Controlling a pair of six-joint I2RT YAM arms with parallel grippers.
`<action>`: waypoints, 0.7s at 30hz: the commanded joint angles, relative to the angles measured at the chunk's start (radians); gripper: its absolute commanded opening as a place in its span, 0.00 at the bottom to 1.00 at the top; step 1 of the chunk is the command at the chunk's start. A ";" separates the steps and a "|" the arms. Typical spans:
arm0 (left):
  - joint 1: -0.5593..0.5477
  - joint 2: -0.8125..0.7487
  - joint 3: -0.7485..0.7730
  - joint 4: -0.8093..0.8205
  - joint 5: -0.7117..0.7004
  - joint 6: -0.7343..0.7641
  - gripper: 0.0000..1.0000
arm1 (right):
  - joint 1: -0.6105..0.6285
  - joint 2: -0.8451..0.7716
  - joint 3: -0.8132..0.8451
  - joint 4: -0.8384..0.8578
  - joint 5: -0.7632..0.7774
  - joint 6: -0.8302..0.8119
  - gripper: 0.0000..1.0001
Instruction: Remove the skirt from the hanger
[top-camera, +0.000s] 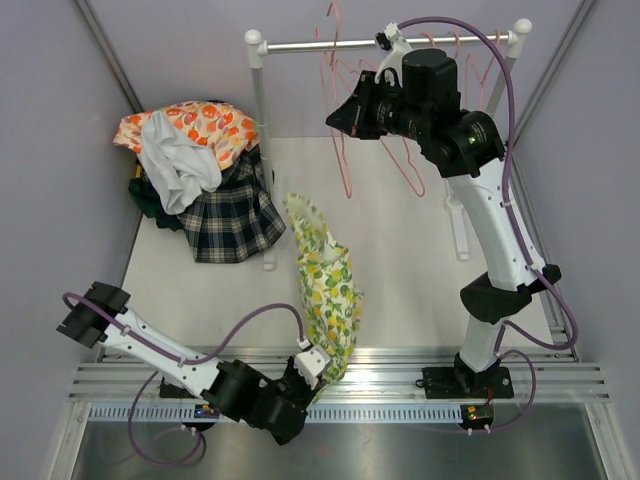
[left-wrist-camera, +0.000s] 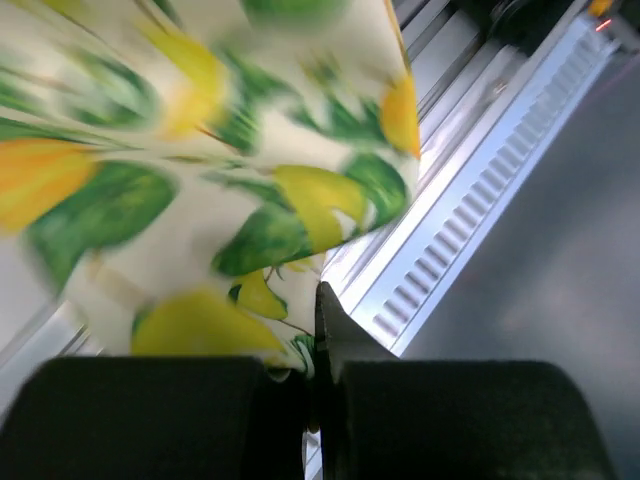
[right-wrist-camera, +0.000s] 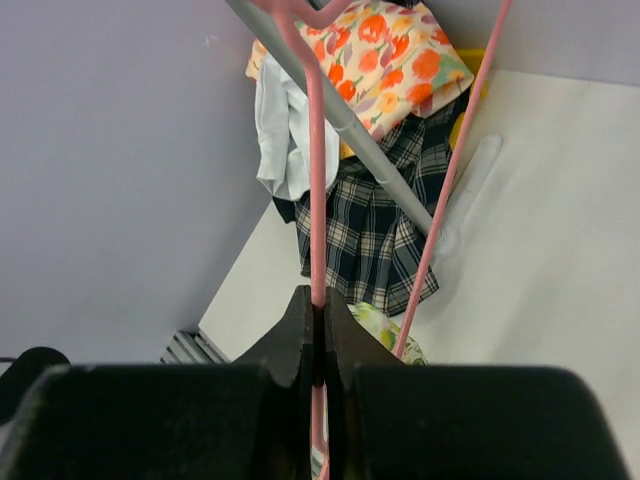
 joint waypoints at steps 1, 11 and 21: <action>-0.055 0.116 0.142 -0.214 -0.189 -0.228 0.00 | -0.013 0.003 0.065 0.121 0.035 -0.005 0.00; 0.086 0.130 0.325 -0.177 -0.226 0.167 0.00 | -0.016 0.068 0.023 0.117 0.073 0.004 0.00; 0.498 -0.060 0.535 -0.280 -0.097 0.662 0.00 | -0.016 0.024 -0.082 0.097 0.101 -0.008 0.00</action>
